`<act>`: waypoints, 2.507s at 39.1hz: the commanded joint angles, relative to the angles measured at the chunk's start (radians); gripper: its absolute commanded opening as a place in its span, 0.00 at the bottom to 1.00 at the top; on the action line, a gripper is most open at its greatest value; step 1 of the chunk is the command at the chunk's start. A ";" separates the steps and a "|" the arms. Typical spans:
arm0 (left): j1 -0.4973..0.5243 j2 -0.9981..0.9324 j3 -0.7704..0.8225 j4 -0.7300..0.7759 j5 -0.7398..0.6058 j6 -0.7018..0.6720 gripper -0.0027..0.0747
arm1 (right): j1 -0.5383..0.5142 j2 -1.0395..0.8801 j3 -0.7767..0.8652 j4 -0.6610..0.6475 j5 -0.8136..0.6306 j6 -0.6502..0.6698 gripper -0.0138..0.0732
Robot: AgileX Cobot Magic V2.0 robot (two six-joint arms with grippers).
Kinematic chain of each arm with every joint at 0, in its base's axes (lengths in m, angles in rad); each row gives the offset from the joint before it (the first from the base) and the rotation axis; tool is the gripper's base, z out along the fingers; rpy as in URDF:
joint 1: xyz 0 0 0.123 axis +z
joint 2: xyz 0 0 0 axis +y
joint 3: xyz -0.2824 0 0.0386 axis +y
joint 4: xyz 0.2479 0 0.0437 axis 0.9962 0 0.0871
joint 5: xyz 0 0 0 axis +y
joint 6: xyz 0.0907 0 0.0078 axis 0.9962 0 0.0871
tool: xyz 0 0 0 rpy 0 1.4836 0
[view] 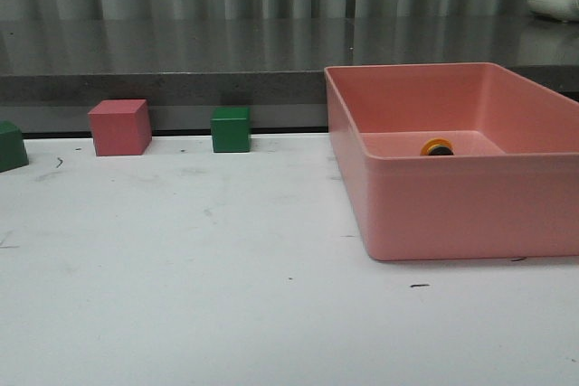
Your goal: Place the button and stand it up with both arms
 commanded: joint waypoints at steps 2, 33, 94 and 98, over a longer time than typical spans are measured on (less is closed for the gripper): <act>0.001 0.013 -0.040 0.003 -0.085 -0.006 0.14 | -0.006 0.008 -0.040 -0.003 -0.078 -0.009 0.33; 0.001 0.013 -0.027 0.003 -0.097 -0.006 0.75 | 0.054 0.661 -0.385 0.058 -0.065 -0.009 0.86; 0.001 0.013 -0.027 0.003 -0.095 -0.006 0.70 | 0.124 1.587 -1.237 0.042 0.501 0.157 0.50; 0.001 0.013 -0.027 0.003 -0.095 -0.006 0.70 | 0.124 1.573 -1.237 0.042 0.507 0.157 0.50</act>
